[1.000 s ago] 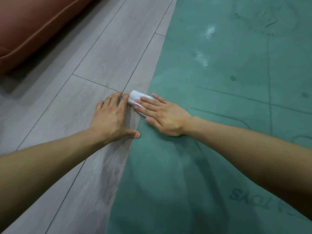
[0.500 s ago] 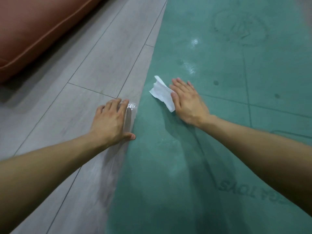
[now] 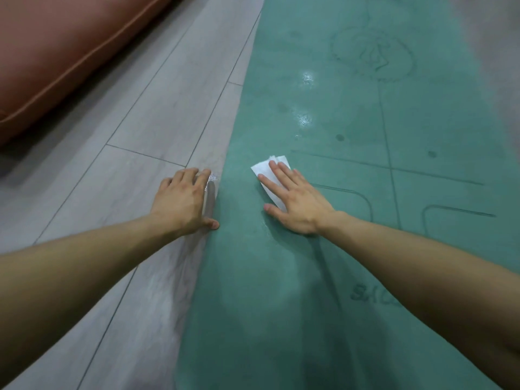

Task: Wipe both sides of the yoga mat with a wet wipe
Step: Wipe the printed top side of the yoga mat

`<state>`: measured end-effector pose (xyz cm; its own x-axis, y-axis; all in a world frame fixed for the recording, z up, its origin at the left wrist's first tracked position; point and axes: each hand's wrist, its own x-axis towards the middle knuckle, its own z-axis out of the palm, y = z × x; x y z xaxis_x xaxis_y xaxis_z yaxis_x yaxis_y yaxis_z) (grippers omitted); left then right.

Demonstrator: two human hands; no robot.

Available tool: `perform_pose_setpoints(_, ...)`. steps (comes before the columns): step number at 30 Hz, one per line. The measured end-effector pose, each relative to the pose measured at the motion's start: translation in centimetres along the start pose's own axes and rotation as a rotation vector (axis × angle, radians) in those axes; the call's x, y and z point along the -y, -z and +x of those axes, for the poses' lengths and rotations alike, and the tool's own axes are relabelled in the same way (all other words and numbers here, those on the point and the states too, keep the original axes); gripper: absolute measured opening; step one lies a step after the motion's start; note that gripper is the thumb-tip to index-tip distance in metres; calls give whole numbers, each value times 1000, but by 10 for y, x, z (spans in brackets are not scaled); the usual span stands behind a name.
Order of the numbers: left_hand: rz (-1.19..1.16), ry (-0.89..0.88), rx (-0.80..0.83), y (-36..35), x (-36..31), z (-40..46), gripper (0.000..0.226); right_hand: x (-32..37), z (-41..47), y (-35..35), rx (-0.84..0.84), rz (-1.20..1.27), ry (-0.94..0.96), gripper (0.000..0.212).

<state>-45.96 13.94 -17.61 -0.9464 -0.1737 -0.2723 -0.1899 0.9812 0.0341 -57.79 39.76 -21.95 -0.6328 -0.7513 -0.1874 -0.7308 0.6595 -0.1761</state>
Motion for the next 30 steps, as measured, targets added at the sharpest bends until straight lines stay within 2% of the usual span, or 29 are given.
perform_pose_setpoints(3, -12, -14, 58, 1, 0, 0, 145, 7, 10, -10, 44, 72, -128, 74)
perform_pose_setpoints(5, -3, -26, 67, -1, 1, -1, 148, 21, 13, -18, 11, 101, -170, 78)
perform_pose_setpoints(8, -15, -41, 47, -6, 3, -2, 146, 32, 9, -26, -10, 42, -34, 78)
perform_pose_setpoints(10, -22, -52, 45, -9, 5, 0, 145, 12, 12, -20, -1, -20, 63, 72)
perform_pose_setpoints(11, -25, -53, 48, -10, 6, 0, 145, -4, 18, -14, -3, -45, 41, 71)
perform_pose_setpoints(14, -39, -41, 50, -12, 9, 1, 147, -53, 41, 7, -18, -12, -300, 76)
perform_pose_setpoints(16, -40, -45, 40, -13, 10, 1, 148, -52, 50, 8, -55, 66, -435, 81)
perform_pose_setpoints(18, -35, -53, 40, -14, 10, 1, 146, -8, 46, -7, -88, 102, -297, 82)
perform_pose_setpoints(21, -38, -45, 12, -15, 11, -2, 144, 61, 27, -30, -3, 61, 190, 74)
perform_pose_setpoints(23, -43, -42, -1, -15, 11, -5, 142, 60, 26, -25, 23, -12, 332, 68)
perform_pose_setpoints(25, -46, -39, 0, -13, 8, -8, 142, 26, 40, -13, 5, -49, 192, 68)
perform_pose_setpoints(28, -42, -46, 32, -9, 8, -12, 147, -31, 58, 7, -33, -5, -251, 75)
perform_pose_setpoints(30, -37, -67, 73, -3, 14, -13, 157, -18, 59, 7, -40, 69, -324, 79)
